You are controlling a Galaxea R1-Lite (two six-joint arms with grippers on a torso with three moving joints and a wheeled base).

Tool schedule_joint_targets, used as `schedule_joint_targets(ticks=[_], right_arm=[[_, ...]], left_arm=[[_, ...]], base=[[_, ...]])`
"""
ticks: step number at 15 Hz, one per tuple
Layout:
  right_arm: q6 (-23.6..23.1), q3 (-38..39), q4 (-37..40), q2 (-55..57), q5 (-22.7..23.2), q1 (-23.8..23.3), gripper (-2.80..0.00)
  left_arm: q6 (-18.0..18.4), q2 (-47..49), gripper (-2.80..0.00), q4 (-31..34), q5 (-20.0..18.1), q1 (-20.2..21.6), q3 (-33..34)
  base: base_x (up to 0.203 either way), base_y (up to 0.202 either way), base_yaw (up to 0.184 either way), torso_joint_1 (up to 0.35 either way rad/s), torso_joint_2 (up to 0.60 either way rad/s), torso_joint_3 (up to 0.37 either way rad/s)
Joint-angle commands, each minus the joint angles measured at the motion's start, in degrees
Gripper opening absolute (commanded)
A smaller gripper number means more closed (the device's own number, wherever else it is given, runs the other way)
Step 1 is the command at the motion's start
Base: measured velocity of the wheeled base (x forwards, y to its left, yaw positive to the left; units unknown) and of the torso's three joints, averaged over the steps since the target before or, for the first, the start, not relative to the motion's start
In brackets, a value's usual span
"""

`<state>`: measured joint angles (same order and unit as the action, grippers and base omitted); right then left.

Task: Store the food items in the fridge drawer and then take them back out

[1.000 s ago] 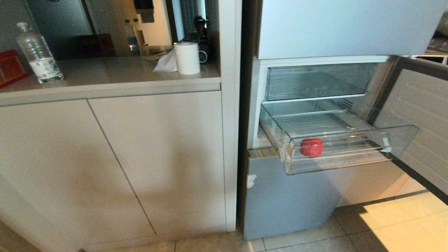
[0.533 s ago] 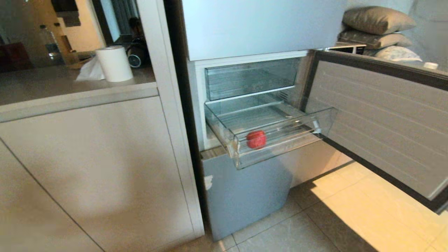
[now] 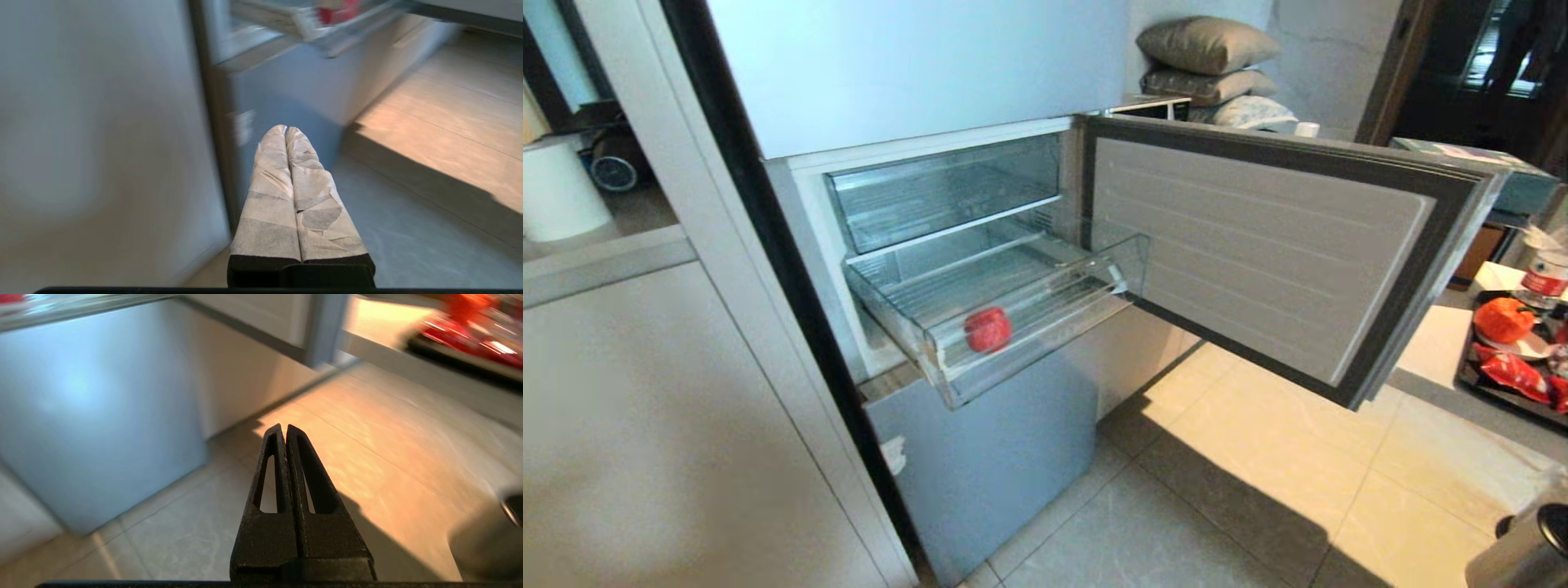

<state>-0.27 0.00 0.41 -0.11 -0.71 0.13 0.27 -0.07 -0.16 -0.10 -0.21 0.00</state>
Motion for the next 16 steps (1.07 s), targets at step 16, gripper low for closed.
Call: schedule_joint_targets(ticks=[16], right_arm=[[2.6,0.0,-0.2,0.1,-1.0,0.0,-2.80]], left_arm=[[0.4,0.1,-2.80,0.0,0.1,0.0,0.1]], base=[[0.000,0.000,-0.012,0.001,0.00,0.000]])
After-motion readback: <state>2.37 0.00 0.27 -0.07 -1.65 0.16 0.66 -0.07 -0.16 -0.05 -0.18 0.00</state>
